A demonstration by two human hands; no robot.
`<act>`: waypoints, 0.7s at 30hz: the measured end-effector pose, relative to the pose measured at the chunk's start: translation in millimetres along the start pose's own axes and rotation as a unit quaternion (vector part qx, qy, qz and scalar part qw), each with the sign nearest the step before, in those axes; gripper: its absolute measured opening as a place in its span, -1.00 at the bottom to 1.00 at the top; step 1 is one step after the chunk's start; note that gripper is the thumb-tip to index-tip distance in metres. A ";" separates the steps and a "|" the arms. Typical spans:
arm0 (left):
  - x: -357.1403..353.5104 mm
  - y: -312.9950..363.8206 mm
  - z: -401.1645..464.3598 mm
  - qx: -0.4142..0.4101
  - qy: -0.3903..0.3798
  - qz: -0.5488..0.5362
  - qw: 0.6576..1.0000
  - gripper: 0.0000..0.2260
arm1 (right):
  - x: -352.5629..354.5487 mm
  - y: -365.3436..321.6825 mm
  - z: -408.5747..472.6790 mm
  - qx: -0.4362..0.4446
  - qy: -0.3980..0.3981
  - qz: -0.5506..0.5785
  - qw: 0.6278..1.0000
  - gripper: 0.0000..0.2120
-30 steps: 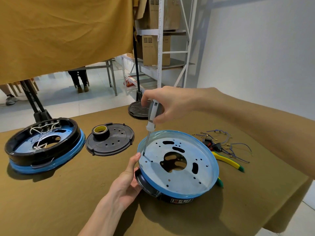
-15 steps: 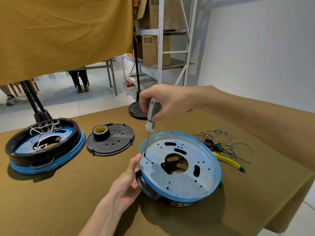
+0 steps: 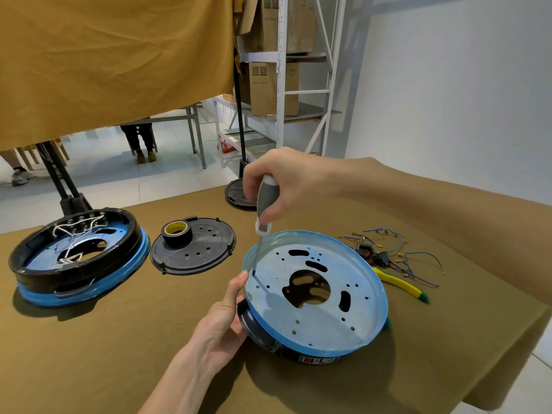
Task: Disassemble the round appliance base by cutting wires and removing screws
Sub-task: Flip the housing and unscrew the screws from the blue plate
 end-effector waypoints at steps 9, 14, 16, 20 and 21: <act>0.1 -1.8 -3.3 -0.020 0.005 0.025 0.999 -0.31 | -9.8 0.5 -6.9 -0.082 0.045 -0.009 0.996 -0.67; 3.2 9.8 -5.4 -0.018 0.035 0.074 0.996 -0.54 | 3.7 16.2 -33.6 -0.115 0.201 -0.004 0.973 -0.78; 6.5 18.2 -4.9 -0.059 0.098 0.182 0.977 -0.67 | 8.7 28.0 -46.9 -0.150 0.248 -0.018 0.957 -0.75; 14.2 40.3 -7.8 -0.207 0.203 0.399 0.870 -0.95 | -0.6 49.4 -68.4 -0.193 0.279 -0.043 0.940 -0.63; 13.2 43.4 -6.3 -0.232 0.194 0.405 0.863 -0.97 | -6.1 53.3 -71.8 -0.199 0.287 -0.038 0.936 -0.63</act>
Point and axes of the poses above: each hand's wrist, its own z-axis towards the middle knuckle, its own x-axis out of the back of the hand, y = z × x, the point moved 1 cm from there along z, towards the middle knuckle, and after that the axes turned 8 degrees about x, right-handed, at the moved point
